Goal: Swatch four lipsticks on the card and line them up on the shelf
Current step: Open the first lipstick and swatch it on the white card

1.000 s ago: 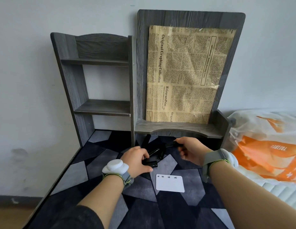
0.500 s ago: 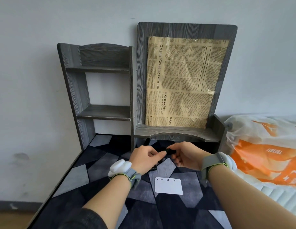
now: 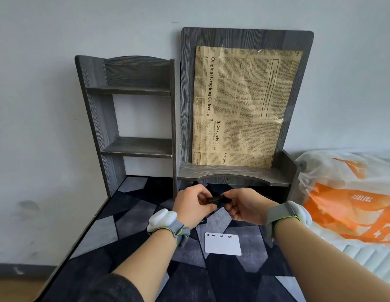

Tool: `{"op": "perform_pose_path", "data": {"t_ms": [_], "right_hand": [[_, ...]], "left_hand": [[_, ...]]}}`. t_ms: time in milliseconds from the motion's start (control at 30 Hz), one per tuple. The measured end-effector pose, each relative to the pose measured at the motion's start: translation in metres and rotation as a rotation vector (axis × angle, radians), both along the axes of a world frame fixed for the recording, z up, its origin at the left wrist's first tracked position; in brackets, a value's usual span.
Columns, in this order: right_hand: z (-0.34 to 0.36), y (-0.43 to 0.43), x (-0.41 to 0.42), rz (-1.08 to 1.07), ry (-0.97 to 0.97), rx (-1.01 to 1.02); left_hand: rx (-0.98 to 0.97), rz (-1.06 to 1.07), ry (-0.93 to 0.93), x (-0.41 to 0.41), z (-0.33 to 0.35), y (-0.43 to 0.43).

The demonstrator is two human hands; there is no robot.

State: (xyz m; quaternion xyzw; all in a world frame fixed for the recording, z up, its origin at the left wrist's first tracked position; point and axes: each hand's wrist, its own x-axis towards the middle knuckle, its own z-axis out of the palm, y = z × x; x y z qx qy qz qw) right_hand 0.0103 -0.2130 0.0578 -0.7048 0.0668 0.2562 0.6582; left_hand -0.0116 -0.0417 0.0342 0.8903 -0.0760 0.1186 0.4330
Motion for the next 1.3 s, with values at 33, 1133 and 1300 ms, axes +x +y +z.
{"op": "perform_pose_path", "data": {"t_ms": [33, 1133, 1300], "right_hand": [[0.000, 0.000, 0.000, -0.006, 0.000, 0.008], [-0.001, -0.013, -0.013, -0.059, -0.095, 0.032], [-0.008, -0.014, -0.024, -0.083, -0.082, 0.008]], "left_hand": [[-0.014, 0.000, 0.001, 0.000, 0.000, -0.001], [0.128, -0.038, 0.125, -0.017, -0.031, 0.025], [0.159, -0.065, 0.155, -0.032, -0.050, 0.027]]}}
